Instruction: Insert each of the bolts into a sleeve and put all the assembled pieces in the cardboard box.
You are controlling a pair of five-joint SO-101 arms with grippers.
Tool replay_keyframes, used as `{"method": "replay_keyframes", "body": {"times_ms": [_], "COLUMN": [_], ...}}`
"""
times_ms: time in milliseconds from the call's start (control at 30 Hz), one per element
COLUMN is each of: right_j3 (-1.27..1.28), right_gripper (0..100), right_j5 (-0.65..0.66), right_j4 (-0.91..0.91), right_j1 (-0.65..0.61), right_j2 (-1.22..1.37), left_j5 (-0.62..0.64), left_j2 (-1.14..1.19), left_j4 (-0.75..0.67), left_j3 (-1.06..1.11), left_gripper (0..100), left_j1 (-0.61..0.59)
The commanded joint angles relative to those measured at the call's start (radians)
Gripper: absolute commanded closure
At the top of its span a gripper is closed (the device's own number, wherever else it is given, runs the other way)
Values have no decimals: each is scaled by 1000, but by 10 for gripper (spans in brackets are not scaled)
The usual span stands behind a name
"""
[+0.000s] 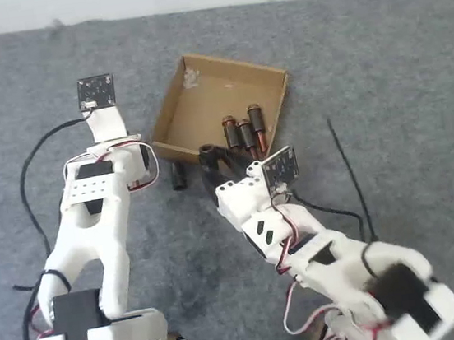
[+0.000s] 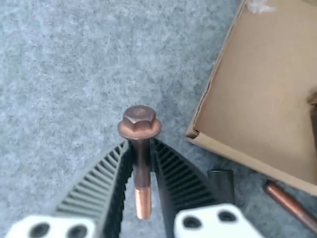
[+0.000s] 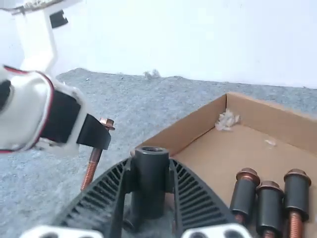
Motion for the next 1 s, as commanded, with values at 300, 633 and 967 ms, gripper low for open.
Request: {"method": "replay_keyframes", "body": {"times_ms": [300, 633, 967], "right_j3": [152, 311, 284], "right_gripper": [992, 992, 992], "right_j5": [-11, -11, -11], "right_j4": [-440, -628, -619], "right_j1": [-1, -4, -7], "right_j2": [105, 116, 116], "left_j5": [11, 11, 9], "left_j2": [-58, -60, -71], "left_j4": [-101, -155, -307], "left_j3": [24, 39, 56], "left_gripper": [987, 986, 987], "left_j1": [3, 72, 196]}}
